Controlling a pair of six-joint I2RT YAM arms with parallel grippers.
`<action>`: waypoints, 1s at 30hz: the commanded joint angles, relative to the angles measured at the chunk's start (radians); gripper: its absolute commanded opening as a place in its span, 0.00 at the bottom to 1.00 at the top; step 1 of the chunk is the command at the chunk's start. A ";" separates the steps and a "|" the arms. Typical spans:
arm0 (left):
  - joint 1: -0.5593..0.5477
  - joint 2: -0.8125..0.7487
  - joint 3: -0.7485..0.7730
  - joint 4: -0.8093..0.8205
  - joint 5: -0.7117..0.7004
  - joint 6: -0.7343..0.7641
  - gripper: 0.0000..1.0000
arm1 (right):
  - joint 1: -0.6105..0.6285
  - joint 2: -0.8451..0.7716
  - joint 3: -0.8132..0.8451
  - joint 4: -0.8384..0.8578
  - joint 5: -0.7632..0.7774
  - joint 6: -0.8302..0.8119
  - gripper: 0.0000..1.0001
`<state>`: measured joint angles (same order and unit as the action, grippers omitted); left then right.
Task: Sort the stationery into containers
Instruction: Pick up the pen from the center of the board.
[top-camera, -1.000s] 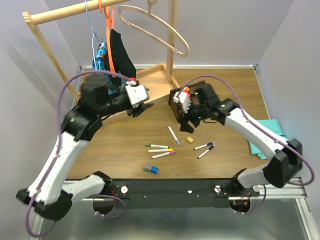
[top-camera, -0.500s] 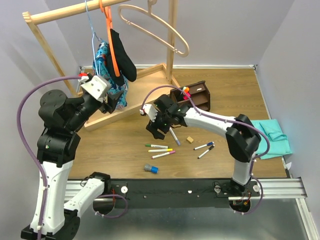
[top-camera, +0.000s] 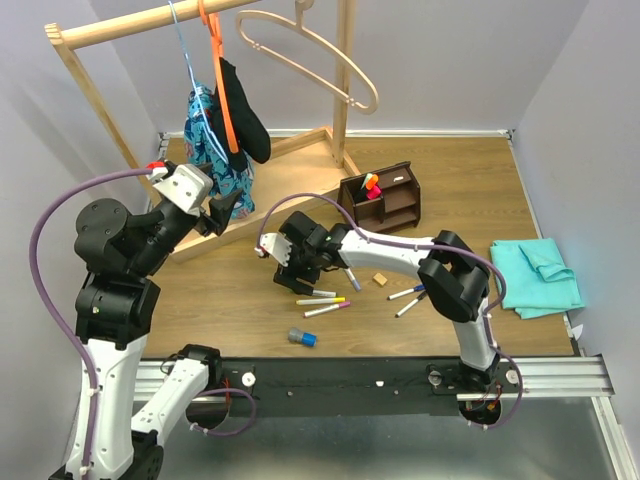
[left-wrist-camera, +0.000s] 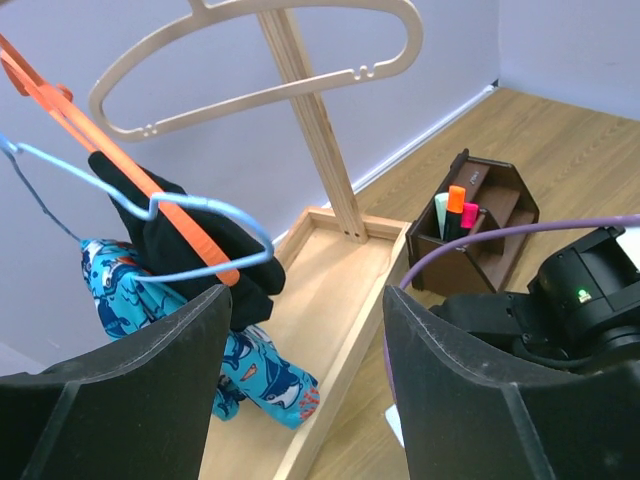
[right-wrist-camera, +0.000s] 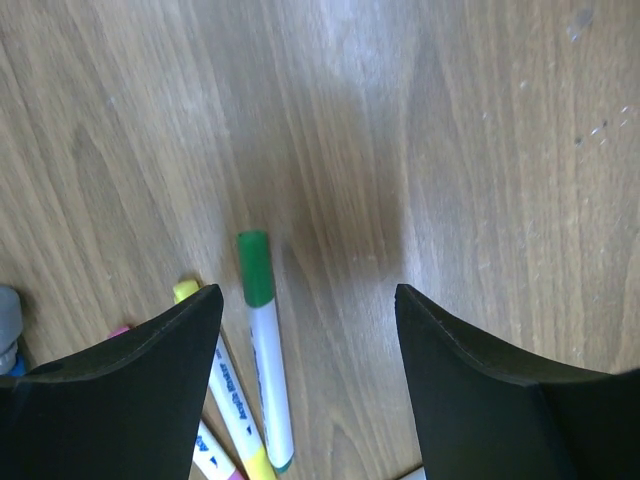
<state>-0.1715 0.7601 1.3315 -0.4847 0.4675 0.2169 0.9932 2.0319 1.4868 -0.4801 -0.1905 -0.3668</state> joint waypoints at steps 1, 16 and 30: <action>0.015 -0.019 -0.021 0.029 0.017 -0.028 0.71 | 0.007 0.059 0.058 -0.012 0.031 -0.004 0.77; 0.035 -0.012 -0.046 0.043 0.026 -0.043 0.71 | 0.036 0.091 0.020 -0.058 0.060 -0.047 0.68; 0.043 0.027 -0.028 0.038 0.101 -0.014 0.71 | 0.047 -0.062 -0.005 -0.060 0.088 -0.038 0.01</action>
<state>-0.1371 0.7681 1.2839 -0.4545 0.5064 0.1864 1.0405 2.0708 1.4967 -0.5140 -0.1471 -0.4099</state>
